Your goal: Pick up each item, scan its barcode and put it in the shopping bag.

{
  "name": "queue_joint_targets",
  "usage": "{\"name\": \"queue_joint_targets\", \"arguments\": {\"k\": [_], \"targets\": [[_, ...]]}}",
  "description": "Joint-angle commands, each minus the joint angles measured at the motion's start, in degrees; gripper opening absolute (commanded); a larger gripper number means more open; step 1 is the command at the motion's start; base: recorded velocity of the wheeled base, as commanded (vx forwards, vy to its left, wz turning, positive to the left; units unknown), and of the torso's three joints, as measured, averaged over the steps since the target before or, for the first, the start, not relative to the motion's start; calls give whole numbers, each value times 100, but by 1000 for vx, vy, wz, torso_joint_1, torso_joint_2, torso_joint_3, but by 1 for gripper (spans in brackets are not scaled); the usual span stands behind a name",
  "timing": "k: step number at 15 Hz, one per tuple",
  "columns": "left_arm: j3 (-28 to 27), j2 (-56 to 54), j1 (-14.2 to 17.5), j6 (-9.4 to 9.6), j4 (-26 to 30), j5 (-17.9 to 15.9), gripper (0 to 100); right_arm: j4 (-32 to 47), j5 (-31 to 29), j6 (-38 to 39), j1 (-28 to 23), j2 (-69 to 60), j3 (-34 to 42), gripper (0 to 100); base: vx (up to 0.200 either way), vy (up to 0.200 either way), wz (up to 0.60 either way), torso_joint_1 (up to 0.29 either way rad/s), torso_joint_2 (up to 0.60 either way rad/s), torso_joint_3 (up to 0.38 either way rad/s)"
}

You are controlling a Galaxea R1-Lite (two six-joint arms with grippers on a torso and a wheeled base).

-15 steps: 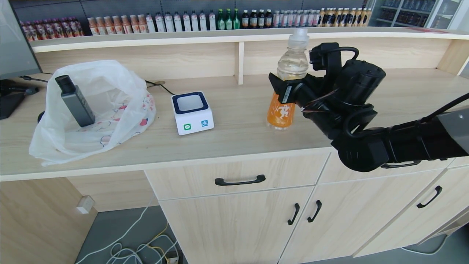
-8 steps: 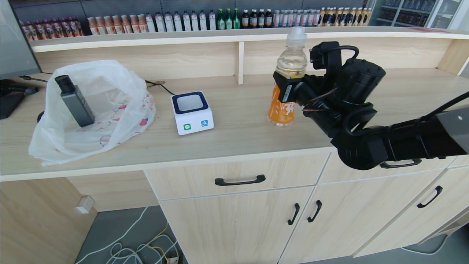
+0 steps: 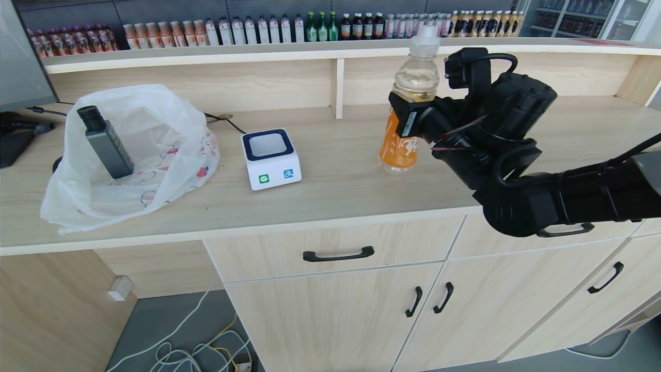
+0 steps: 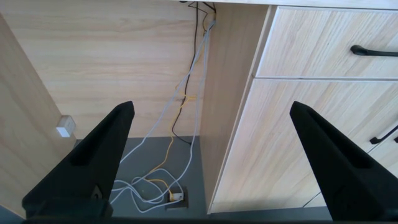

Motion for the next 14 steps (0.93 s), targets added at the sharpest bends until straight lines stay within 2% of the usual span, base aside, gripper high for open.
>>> {"name": "queue_joint_targets", "arguments": {"k": [1, 6, 8, 10, 11, 14], "targets": [[0, -2, 0, -1, -2, 4, 100, -9, -23, -10, 98, -385, 58, 0, 0, 0, 0, 0, 0, 0], [0, -2, 0, -1, -2, -5, 100, -53, -32, -177, 599, -1510, 1112, 0, 0, 0, 0, 0, 0, 0], [0, -2, 0, -1, -2, 4, 100, -351, -23, -362, 889, -2293, 2255, 0, 0, 0, 0, 0, 0, 0], [0, -2, 0, -1, -2, 4, 100, -694, -58, -432, 1091, -2591, 2993, 0, 0, 0, 0, 0, 0, 0], [0, -2, 0, -1, -2, 4, 100, -1230, -58, -590, 1258, -2785, 3740, 0, 0, 0, 0, 0, 0, 0], [0, -2, 0, -1, -2, 4, 100, -2179, -58, -942, 1601, -2829, 4426, 0, 0, 0, 0, 0, 0, 0]]}}
